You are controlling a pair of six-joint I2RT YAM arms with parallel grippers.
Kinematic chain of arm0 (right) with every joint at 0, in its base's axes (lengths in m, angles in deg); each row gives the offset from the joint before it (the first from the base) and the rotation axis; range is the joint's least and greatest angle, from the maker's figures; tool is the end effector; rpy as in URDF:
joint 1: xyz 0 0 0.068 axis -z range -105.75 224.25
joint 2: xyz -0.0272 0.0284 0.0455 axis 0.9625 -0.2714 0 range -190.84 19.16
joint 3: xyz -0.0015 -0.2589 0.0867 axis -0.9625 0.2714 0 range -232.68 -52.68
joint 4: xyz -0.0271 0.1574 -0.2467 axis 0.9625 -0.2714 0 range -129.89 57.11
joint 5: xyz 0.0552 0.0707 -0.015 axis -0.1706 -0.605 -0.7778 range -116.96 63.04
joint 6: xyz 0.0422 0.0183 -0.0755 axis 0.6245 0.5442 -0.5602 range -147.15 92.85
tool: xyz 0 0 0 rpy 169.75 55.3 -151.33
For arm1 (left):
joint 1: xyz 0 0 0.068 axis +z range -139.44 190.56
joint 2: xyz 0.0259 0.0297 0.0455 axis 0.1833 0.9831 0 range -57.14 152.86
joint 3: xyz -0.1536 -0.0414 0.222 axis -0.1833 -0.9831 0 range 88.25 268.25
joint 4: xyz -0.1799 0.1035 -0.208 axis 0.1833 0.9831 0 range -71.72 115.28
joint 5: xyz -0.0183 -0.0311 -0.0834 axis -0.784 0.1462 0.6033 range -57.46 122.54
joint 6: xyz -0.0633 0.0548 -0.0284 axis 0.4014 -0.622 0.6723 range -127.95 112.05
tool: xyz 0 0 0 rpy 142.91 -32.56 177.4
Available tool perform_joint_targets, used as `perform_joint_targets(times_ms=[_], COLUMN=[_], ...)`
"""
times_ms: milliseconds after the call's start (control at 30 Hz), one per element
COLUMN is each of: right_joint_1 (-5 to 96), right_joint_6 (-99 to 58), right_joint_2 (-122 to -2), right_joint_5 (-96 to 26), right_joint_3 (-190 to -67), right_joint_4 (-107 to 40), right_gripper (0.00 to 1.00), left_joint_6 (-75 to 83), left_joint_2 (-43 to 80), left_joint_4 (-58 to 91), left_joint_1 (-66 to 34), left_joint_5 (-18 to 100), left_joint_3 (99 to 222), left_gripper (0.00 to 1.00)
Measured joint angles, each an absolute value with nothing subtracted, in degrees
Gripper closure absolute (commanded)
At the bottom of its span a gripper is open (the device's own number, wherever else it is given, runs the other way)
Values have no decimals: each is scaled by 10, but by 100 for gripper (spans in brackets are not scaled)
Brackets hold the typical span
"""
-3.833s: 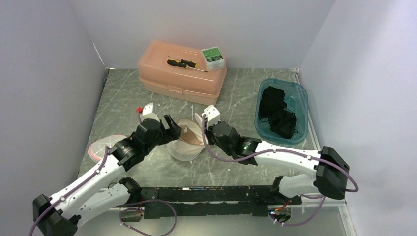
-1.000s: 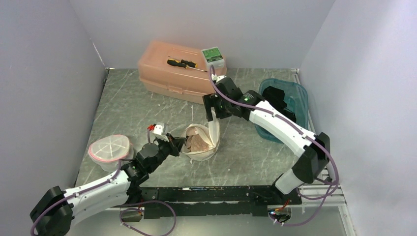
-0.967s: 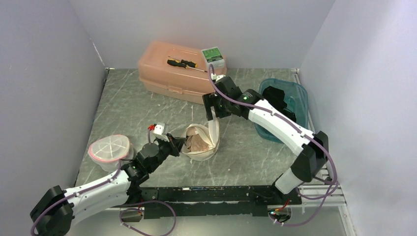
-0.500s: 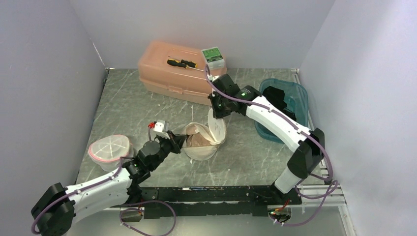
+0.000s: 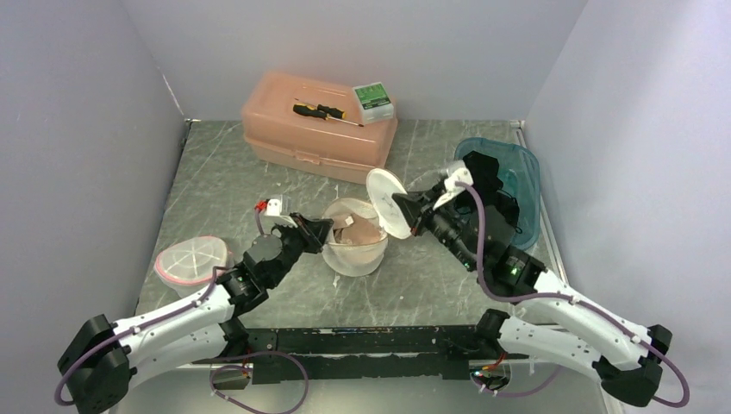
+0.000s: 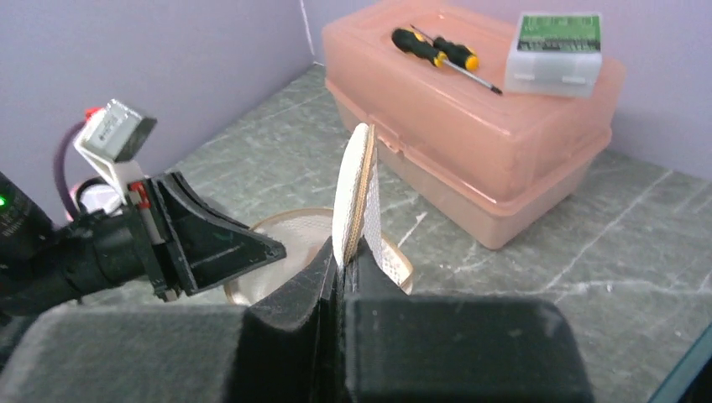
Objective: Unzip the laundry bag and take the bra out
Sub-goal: Open the laundry bag at the center of the board.
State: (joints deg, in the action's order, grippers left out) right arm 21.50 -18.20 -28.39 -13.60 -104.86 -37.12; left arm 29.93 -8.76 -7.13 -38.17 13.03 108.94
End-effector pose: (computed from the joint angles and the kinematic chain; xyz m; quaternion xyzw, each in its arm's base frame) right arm 0.1753 0.2004 0.3920 -0.1845 0.6801 0.2911 0.6471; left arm 0.1961 -0.1838 0.2285 -0.0497 0.7185 -0.3796 0.5807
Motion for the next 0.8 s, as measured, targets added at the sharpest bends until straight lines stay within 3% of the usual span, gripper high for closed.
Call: perform_joint_targets(times_ms=[100, 233, 367, 567, 800], right_joint_1=[194, 161, 143, 141, 140], right_joint_6=[-187, -192, -195, -197, -197], right_joint_2=[-246, -219, -185, -150, -145], right_joint_5=[-113, -105, -106, -110, -112], right_joint_3=[-952, -851, -817, -817, -817], right_joint_4=[-286, -247, -247, -247, -268], right_gripper=[100, 100, 100, 100, 100], left_joint_6=[333, 389, 425, 405, 310], left_joint_2=[-74, -74, -97, -111, 56], left_joint_4=[-57, 53, 207, 395, 519], left_joint_1=[-382, -382, -382, -382, -370], left_joint_5=[132, 137, 136, 132, 169], left_joint_3=[1089, 1103, 1151, 1276, 1475], left_gripper=[68, 31, 11, 7, 16])
